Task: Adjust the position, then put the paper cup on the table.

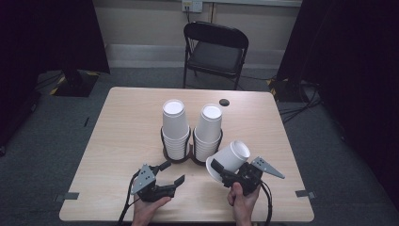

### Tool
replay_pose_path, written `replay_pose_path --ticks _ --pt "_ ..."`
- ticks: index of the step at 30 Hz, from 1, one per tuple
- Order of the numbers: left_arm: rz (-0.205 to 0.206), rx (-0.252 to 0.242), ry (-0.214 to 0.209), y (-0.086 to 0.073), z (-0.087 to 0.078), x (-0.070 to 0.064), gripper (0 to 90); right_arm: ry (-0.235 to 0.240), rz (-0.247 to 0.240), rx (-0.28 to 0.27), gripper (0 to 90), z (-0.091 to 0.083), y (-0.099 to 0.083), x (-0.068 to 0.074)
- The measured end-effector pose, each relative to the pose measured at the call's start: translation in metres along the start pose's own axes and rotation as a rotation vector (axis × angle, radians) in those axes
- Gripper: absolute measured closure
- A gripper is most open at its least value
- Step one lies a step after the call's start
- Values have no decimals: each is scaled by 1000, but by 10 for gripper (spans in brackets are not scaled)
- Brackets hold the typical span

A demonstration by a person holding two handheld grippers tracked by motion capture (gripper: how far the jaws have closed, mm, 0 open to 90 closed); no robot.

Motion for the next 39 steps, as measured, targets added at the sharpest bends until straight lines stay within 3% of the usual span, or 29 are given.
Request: replay_pose_path --ticks 1,2,3,4,11,15,16,20,24,28,32,39 --pt "1 0 0 0 1 0 240 8 15 -3 146 1 -1 0" --pt "-3 3 -10 1 4 0 242 41 66 -18 147 4 -4 1" --pt "-3 3 -10 1 4 0 250 41 66 -18 147 4 -4 1" --pt "-8 -4 -14 2 5 -1 250 64 102 -17 147 9 -5 3" --pt "-4 -27 -36 8 9 -3 310 128 137 11 147 21 -17 16" --pt "11 -29 -42 10 11 -7 341 160 184 23 147 23 -24 20" --pt "23 -34 -43 10 12 -8 345 175 215 27 147 23 -27 21" --pt "18 -47 -60 10 14 -10 365 188 257 36 147 22 -31 20" --pt "30 -73 -76 10 17 -14 447 222 342 46 147 21 -36 18" --pt "48 -89 -88 12 19 -18 489 216 372 69 147 22 -40 19" --pt "52 -123 -104 15 26 -23 571 242 404 98 147 24 -45 23" --pt "75 -140 -101 14 31 -27 598 270 430 143 146 28 -53 30"
Point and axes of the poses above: each handheld gripper's, and its own axes: z roughly forward along the jaws, y roughly out of its top, x roughly to its left, the point moved 3 cm from there along z, roughly forward along the jaws
